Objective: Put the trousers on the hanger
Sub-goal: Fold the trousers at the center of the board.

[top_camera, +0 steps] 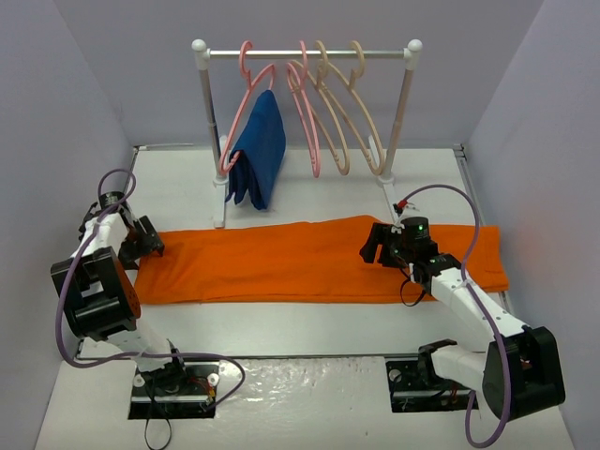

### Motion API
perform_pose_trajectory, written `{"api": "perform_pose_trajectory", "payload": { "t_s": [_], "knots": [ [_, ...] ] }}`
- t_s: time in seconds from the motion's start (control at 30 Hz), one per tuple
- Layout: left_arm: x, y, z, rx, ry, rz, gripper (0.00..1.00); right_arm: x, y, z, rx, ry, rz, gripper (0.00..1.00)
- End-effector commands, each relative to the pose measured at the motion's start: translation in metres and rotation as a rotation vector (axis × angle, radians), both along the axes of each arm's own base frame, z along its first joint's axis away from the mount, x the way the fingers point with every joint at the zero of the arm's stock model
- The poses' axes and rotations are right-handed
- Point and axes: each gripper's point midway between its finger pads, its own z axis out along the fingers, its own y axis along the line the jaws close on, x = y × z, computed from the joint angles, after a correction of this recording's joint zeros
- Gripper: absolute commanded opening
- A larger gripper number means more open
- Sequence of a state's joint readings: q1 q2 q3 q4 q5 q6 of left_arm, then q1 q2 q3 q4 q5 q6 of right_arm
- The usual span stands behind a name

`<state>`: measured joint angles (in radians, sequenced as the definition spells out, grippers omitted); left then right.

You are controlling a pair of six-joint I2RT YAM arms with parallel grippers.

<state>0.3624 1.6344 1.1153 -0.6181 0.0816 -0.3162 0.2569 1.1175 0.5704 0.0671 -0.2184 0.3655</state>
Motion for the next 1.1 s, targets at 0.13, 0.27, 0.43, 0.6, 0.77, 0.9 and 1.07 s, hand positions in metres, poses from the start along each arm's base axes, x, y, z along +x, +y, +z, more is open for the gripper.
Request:
{"api": "perform_pose_trajectory", "payload": {
  "t_s": [0.13, 0.27, 0.43, 0.6, 0.77, 0.9, 1.07],
  "knots": [
    [0.019, 0.0, 0.022, 0.039, -0.065, -0.035, 0.47, 0.011, 0.008, 0.015, 0.028, -0.076, 0.025, 0.68],
    [0.022, -0.003, 0.02, 0.042, -0.07, -0.049, 0.31, 0.01, 0.009, 0.013, 0.029, -0.069, 0.026, 0.68],
    [0.03, -0.003, 0.028, 0.056, -0.106, -0.07, 0.09, 0.011, 0.009, 0.013, 0.029, -0.07, 0.025, 0.68],
    [0.05, -0.013, 0.052, 0.106, -0.208, -0.164, 0.0, 0.011, 0.01, 0.012, 0.031, -0.066, 0.029, 0.68],
    [0.063, -0.024, 0.088, 0.172, -0.369, -0.243, 0.0, 0.011, 0.009, 0.013, 0.03, -0.072, 0.025, 0.68],
    [0.054, 0.003, 0.098, 0.304, -0.386, -0.174, 0.0, 0.011, 0.008, 0.014, 0.028, -0.075, 0.022, 0.68],
    [0.039, 0.025, 0.071, 0.353, -0.238, -0.101, 0.06, 0.01, 0.007, 0.013, 0.025, -0.073, 0.017, 0.68]
  ]
}}
